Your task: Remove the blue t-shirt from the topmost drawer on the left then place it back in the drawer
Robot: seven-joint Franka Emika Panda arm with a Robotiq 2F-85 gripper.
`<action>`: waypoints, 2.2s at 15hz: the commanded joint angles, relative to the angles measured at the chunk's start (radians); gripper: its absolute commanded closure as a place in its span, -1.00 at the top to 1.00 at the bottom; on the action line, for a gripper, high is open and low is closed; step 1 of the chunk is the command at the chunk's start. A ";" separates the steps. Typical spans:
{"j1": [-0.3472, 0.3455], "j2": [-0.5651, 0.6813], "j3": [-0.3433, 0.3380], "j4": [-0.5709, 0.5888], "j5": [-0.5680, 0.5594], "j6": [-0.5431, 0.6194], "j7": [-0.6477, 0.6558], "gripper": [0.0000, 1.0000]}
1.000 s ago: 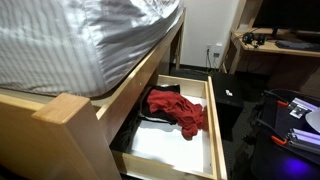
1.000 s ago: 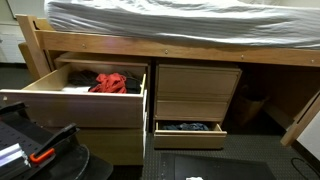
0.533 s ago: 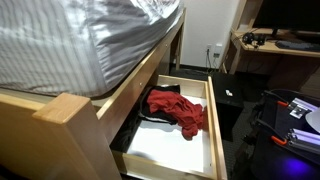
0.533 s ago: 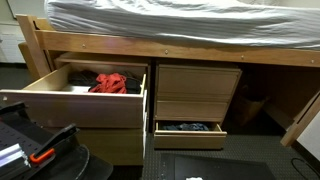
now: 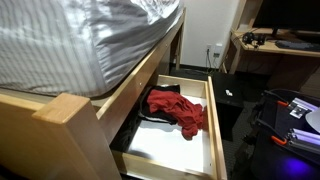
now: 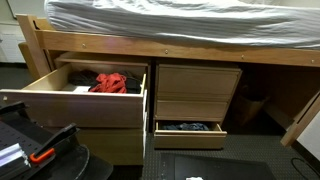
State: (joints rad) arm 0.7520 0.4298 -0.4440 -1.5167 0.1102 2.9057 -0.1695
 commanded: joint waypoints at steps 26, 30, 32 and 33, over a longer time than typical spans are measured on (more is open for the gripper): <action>0.288 -0.378 -0.120 0.255 -0.624 -0.986 0.763 1.00; 0.291 -0.552 -0.098 0.299 -0.589 -1.127 0.850 1.00; 0.297 -0.662 -0.070 0.261 -0.625 -1.089 0.919 1.00; 0.296 -0.711 -0.054 0.223 -0.643 -1.036 0.952 1.00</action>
State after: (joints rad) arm 1.0354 -0.1434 -0.5425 -1.2064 -0.4967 1.8174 0.6923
